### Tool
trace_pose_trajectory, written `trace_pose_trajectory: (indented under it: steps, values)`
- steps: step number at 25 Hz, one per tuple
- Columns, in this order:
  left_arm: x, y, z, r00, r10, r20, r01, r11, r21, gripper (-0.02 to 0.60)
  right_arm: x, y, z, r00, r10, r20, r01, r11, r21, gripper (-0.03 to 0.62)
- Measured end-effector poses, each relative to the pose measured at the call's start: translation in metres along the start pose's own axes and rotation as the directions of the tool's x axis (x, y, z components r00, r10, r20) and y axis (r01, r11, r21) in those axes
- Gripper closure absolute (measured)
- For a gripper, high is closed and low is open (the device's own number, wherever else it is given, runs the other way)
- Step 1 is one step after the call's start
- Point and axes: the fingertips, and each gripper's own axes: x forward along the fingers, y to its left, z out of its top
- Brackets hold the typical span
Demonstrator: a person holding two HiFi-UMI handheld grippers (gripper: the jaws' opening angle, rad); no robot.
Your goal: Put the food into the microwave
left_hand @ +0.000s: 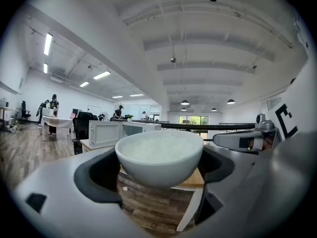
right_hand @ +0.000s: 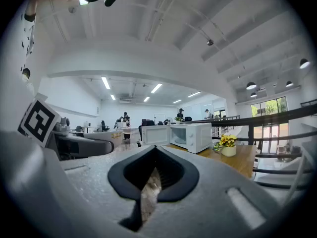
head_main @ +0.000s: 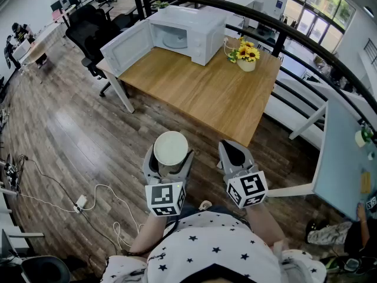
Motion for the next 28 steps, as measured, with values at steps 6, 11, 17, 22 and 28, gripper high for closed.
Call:
trace_pose_trajectory:
  steps: [6,11,17,22,28]
  values:
    - [-0.017,-0.005,0.003,1.0,-0.002,0.011,0.002,1.0,0.007,0.114,-0.009,0.014,0.002,1.0,0.017,0.008,-0.017,1.0,-0.006,0.589]
    - [-0.021,-0.007,0.003,1.0,-0.003,0.017,0.003,1.0,0.007,0.114,-0.014,0.021,0.0,0.999,0.033,0.008,-0.033,0.999,-0.014,0.589]
    - [-0.023,-0.012,0.002,1.0,0.006,0.025,-0.006,1.0,-0.001,0.114,-0.02,0.022,-0.003,0.998,0.064,0.004,-0.064,0.998,-0.001,0.589]
    - [-0.026,-0.014,0.001,0.999,0.024,0.027,-0.023,1.0,-0.008,0.114,-0.024,0.022,-0.003,0.997,0.08,0.003,-0.08,0.997,-0.003,0.589]
    - [-0.028,-0.015,0.0,0.999,0.045,0.022,-0.045,0.999,-0.015,0.114,-0.024,0.022,-0.006,0.994,0.105,-0.006,-0.105,0.994,0.011,0.589]
